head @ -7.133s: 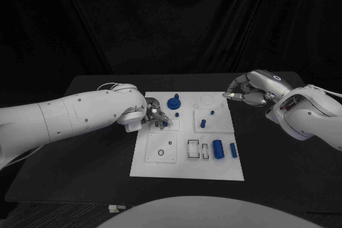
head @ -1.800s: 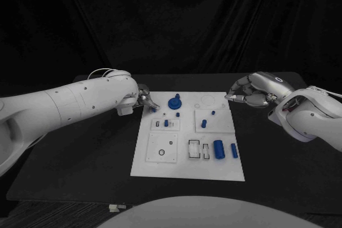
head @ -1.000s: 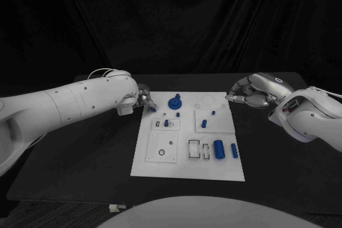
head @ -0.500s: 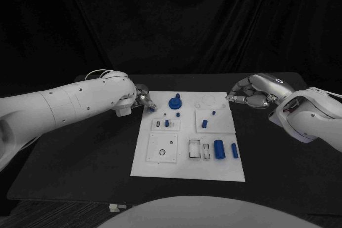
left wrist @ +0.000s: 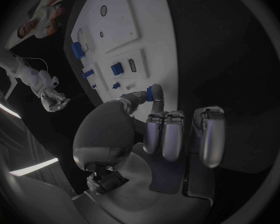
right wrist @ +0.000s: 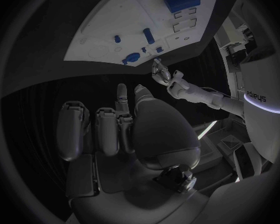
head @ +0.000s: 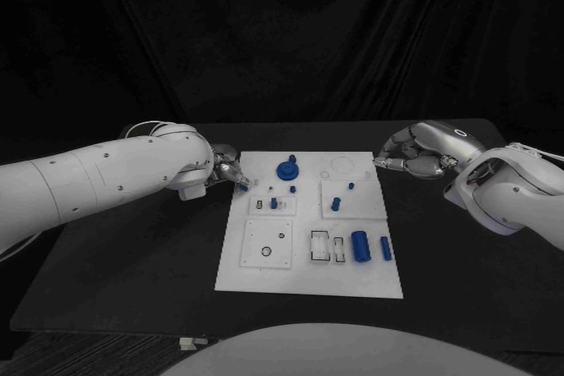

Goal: Assemble the parts on the task board

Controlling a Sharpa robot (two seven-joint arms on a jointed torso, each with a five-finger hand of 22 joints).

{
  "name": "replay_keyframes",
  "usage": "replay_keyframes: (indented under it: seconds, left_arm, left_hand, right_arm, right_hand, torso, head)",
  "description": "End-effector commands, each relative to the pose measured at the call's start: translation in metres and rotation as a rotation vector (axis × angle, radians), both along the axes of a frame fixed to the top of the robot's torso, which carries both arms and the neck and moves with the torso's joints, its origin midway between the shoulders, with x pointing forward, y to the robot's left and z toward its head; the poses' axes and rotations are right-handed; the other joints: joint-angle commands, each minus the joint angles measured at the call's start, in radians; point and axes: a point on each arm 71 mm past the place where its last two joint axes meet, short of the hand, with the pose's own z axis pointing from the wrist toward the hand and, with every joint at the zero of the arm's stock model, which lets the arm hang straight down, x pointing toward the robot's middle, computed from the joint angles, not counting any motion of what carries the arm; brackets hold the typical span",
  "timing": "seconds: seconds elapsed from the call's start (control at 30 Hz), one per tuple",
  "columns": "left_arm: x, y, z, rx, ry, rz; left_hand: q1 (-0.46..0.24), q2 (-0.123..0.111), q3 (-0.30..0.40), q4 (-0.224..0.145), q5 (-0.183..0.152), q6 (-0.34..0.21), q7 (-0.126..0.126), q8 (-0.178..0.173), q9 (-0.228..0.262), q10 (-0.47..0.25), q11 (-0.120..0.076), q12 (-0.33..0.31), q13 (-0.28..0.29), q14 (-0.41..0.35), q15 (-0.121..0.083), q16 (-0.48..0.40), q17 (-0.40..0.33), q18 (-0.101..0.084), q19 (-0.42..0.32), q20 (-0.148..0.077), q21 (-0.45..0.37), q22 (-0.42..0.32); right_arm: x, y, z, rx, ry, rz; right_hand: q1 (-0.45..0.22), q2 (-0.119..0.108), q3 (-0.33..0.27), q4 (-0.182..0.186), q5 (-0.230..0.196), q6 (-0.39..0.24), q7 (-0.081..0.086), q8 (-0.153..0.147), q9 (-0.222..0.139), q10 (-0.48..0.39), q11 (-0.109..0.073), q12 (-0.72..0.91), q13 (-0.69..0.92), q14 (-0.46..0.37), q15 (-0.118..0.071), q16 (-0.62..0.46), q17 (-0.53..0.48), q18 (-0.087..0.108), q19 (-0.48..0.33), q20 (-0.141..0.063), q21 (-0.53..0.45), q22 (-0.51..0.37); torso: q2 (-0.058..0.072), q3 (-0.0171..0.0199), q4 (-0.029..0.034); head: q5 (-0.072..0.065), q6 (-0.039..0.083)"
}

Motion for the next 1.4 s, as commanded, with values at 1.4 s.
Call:
replay_keyframes:
  seconds: [1.4]
  left_arm:
    - [-0.015, -0.033, -0.005, -0.081, 0.138, -0.043]
  left_hand:
    - [-0.023, 0.009, 0.095, -0.070, -0.024, -0.010, 0.009, -0.026, -0.019, 0.106, 0.003, 0.004, 0.263, 0.107, 0.004, 0.003, 0.263, 0.020, 0.017, 0.005, -0.023, 0.216]
  right_arm:
    - [-0.003, -0.001, -0.011, -0.008, 0.032, -0.012]
  right_hand:
    - [0.012, 0.002, 0.007, 0.000, 0.010, -0.003, -0.001, -0.006, -0.002, 0.103, -0.002, 0.002, 0.263, 0.063, -0.002, -0.005, 0.026, 0.002, 0.023, -0.001, -0.009, 0.198]
  torso:
    - [0.001, -0.0001, -0.0005]
  head:
    - [0.013, 0.000]
